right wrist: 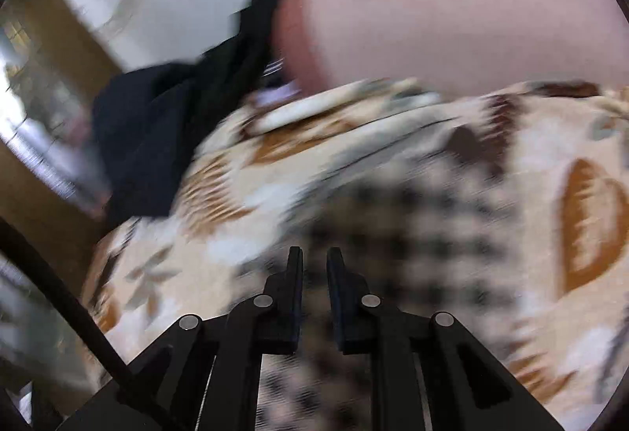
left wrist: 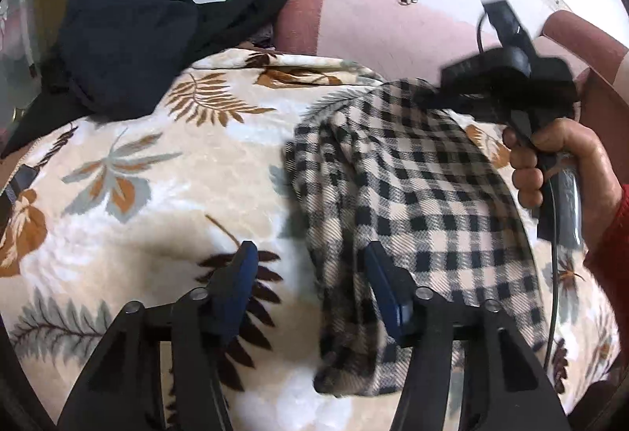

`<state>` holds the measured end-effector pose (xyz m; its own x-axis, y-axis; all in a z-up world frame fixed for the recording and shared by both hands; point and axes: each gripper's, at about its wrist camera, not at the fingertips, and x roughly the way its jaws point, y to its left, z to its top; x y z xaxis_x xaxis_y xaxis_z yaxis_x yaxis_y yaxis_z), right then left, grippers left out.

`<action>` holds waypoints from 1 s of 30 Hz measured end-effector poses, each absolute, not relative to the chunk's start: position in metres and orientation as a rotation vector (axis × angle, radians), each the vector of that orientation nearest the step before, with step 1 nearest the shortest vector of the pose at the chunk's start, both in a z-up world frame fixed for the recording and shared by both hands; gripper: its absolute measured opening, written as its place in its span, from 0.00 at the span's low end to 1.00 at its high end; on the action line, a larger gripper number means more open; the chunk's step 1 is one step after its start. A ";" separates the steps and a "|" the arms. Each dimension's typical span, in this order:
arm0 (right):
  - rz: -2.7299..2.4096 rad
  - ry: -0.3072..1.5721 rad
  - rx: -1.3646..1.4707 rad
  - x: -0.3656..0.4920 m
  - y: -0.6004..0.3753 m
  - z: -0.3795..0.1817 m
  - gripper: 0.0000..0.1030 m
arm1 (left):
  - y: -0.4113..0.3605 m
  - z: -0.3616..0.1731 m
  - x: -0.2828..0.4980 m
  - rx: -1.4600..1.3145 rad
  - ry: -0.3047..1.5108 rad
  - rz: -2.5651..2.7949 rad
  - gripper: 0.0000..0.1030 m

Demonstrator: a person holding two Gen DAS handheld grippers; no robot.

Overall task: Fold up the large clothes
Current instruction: 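Release the shirt and lift both grippers away from the bundle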

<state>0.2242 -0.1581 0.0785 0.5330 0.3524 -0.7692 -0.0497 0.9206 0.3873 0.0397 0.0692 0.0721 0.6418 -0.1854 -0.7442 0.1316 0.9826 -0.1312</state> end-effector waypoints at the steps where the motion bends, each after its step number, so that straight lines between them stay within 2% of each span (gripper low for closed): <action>1: 0.213 1.007 0.352 0.232 -0.168 0.069 0.15 | 0.070 0.070 0.042 -0.063 0.862 -0.175 0.56; 5: 0.183 1.113 0.439 0.260 -0.180 0.022 0.12 | 0.071 0.065 0.048 -0.050 0.871 -0.152 0.56; 6: 0.182 1.108 0.418 0.261 -0.175 0.022 0.12 | 0.072 0.066 0.048 -0.048 0.862 -0.148 0.60; 9: 0.170 1.081 0.265 0.258 -0.154 0.040 0.16 | 0.075 0.070 0.049 -0.028 0.802 -0.100 0.69; 11: 0.193 0.971 0.239 0.244 -0.150 0.068 0.16 | 0.081 0.077 0.048 -0.012 0.751 -0.066 0.74; 16: 0.375 0.926 0.405 0.199 -0.128 0.091 0.16 | 0.110 0.095 0.055 -0.049 0.735 0.025 0.75; 22: 0.474 1.072 0.419 0.154 -0.066 0.041 0.16 | 0.149 0.117 0.057 -0.107 0.702 0.124 0.75; 27: 0.396 1.004 0.408 0.077 -0.049 0.070 0.16 | 0.173 0.135 0.051 -0.099 0.638 0.202 0.75; 29: 0.213 0.979 0.343 0.025 -0.042 0.084 0.24 | 0.182 0.140 0.049 -0.124 0.623 0.216 0.75; 30: 0.127 0.953 0.274 -0.007 -0.034 0.092 0.32 | 0.186 0.143 0.048 -0.138 0.617 0.222 0.75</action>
